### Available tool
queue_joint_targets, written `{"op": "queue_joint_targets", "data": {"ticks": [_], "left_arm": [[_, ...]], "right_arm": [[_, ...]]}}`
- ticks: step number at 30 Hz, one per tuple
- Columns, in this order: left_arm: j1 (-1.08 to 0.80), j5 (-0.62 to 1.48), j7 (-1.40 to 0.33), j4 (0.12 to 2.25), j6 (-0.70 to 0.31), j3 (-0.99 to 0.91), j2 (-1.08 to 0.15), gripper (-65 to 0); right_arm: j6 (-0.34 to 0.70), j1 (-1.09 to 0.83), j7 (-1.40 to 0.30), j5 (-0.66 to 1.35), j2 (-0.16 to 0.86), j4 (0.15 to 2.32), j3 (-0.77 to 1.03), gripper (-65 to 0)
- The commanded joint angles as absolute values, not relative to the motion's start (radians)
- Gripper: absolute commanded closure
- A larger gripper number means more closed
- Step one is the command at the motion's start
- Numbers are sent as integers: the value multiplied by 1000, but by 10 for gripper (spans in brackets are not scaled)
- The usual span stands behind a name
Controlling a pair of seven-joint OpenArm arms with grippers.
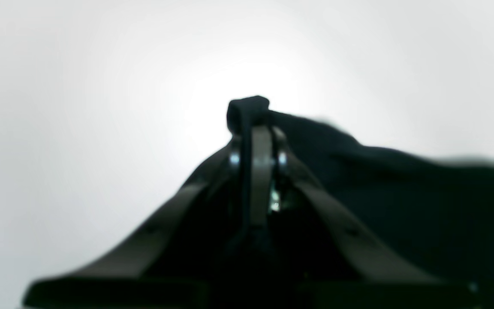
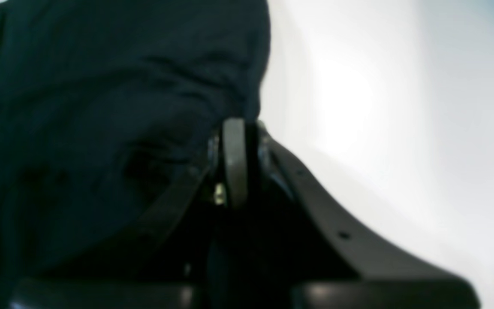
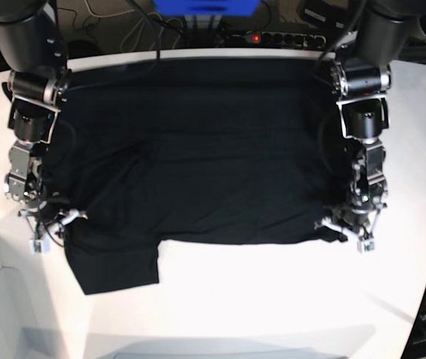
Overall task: Fold the T-shirt properly
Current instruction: 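Carry the collar edge with both grippers toward the hem, then grasp the hem with both grippers and fold it toward the collar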
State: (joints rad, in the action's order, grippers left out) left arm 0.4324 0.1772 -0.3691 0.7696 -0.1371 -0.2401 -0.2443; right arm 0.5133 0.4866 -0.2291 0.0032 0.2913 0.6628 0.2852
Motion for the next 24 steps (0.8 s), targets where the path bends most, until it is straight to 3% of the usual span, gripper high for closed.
{"op": "queue_joint_targets", "data": {"ticks": [1,9,18,24], "left_arm": [[429,196,-387,849,-139,-242,-255,0],[257,351,-456,1168,-131,-242,-263,0],[122,357,-512,1391,-139,-375,-257,0],[30,366,-513,1535,-139,-432,-257,0]], "right_arm": [[516,498,-229,5,298,711,286,0],[518,398,-231,8,297,954,288,0],[518,232,-297,176,340,1248,288,0],[526,125,-300,206,348,1379,378,0]]}}
